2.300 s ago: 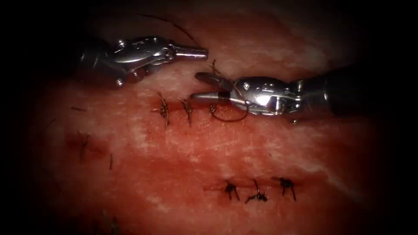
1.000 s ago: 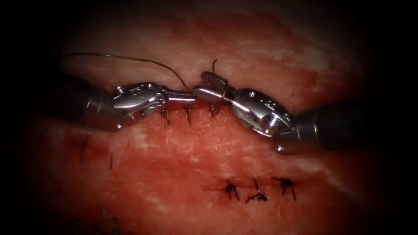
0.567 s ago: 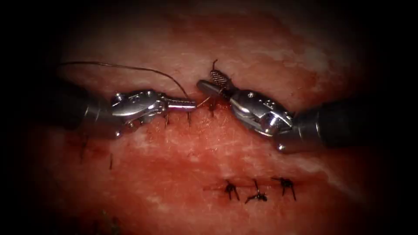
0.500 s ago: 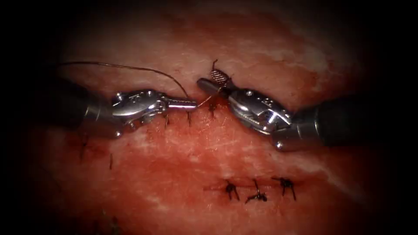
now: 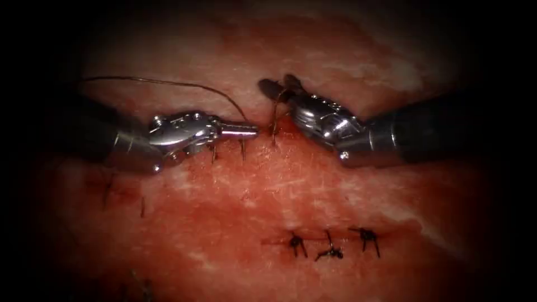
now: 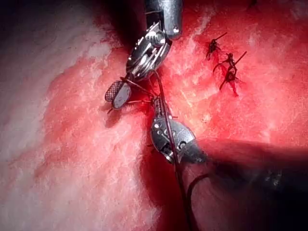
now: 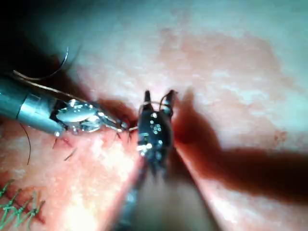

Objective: Wound Closure

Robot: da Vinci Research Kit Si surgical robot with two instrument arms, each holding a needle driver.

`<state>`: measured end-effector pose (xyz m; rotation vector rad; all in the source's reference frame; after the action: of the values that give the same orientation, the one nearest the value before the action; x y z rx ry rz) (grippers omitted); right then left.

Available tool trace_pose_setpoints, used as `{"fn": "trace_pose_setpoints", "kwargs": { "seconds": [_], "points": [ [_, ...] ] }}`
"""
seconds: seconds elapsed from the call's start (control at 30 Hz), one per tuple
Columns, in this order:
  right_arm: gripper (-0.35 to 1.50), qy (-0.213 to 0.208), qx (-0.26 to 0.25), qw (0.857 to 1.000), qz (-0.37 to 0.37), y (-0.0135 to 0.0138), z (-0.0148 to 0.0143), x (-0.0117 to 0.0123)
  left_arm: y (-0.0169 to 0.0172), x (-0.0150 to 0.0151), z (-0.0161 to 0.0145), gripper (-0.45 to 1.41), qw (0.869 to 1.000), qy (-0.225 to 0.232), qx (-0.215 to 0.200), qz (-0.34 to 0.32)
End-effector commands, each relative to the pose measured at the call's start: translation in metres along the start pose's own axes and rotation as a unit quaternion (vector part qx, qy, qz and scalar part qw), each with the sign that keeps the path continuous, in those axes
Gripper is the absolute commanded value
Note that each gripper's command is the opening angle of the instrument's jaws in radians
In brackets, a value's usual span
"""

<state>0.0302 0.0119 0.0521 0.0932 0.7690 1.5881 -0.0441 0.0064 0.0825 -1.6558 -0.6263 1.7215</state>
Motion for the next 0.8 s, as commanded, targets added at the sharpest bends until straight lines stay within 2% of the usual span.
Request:
{"fn": "trace_pose_setpoints", "kwargs": {
  "seconds": [0.03,0.17,0.3,0.8],
  "points": [
    [0.73,-0.004,0.004,1.000,0.004,-0.0005,0.0007,-0.0011,0.0002,-0.0009,0.0004,-0.45,1.000,-0.001,-0.001,-0.001],
    [0.69,-0.037,0.028,0.998,0.035,-0.0012,0.0019,-0.0020,0.0002,-0.0008,0.0004,-0.45,1.000,-0.001,0.000,-0.001],
    [0.56,-0.061,0.041,0.994,0.082,-0.0023,0.0028,-0.0024,0.0004,-0.0009,0.0004,-0.45,1.000,-0.001,-0.002,-0.001],
    [0.44,-0.080,0.035,0.991,0.105,-0.0012,0.0033,-0.0029,0.0006,-0.0010,0.0004,-0.45,1.000,-0.001,-0.003,-0.001]
  ]
}}
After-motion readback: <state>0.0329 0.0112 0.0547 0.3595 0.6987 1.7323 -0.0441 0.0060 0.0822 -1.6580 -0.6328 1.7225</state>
